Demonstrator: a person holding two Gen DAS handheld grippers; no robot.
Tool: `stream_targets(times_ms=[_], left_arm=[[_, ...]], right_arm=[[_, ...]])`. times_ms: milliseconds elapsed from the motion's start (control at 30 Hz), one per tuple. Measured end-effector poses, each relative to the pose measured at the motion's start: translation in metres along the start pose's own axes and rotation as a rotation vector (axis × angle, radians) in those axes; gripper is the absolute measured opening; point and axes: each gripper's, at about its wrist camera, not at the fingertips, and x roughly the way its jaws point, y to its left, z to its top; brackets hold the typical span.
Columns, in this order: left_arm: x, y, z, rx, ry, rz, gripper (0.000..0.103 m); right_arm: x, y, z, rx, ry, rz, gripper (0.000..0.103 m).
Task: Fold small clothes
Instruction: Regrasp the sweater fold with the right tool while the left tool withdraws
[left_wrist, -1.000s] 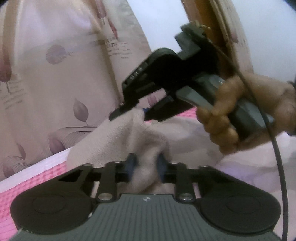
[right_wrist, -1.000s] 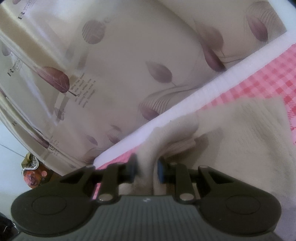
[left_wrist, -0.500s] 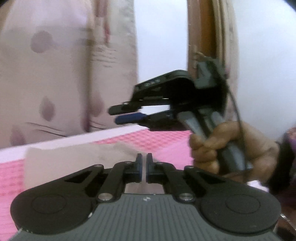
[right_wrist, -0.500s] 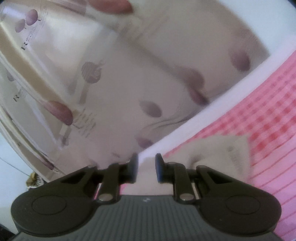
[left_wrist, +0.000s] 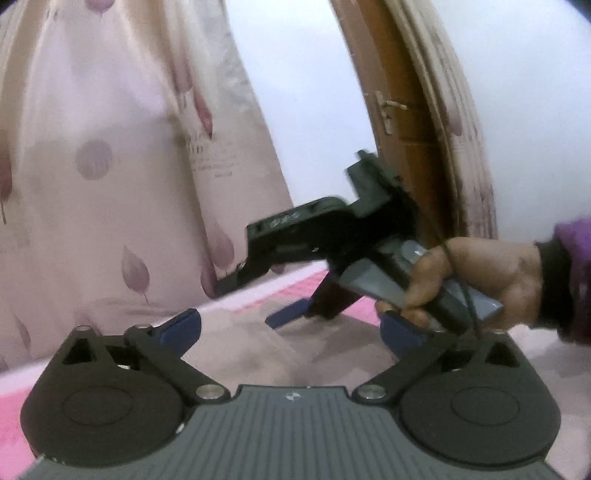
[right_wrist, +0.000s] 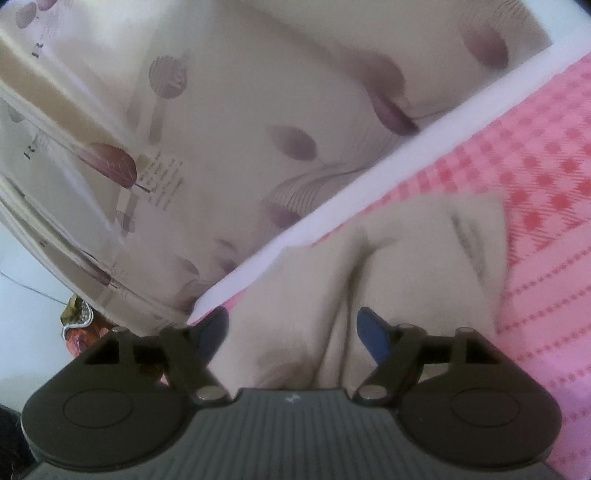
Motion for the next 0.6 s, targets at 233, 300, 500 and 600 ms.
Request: stream_targets(times_ms=[233,300,500,600], left_arm=[[0.044,0.013,-0.018,-0.135,0.222,-0.066,0.024],[0.044,0.027,-0.018,-0.232,0.201,-0.073,0.011],[0.041,0.034,-0.022,-0.386,0.219,-0.161,0.0],[0.038,0.034,-0.016,-0.435,0.215,-0.209,0.0]], right_arm=[[0.036,0.003,0.003,-0.088,0.088,-0.025,0.075],[0.045,0.012,0.002,-0.148,0.12,-0.039,0.049],[0.055,0.032,-0.005,-0.232,0.109,-0.076,0.022],[0.042,0.034,-0.006,-0.204,0.052,-0.043,0.021]])
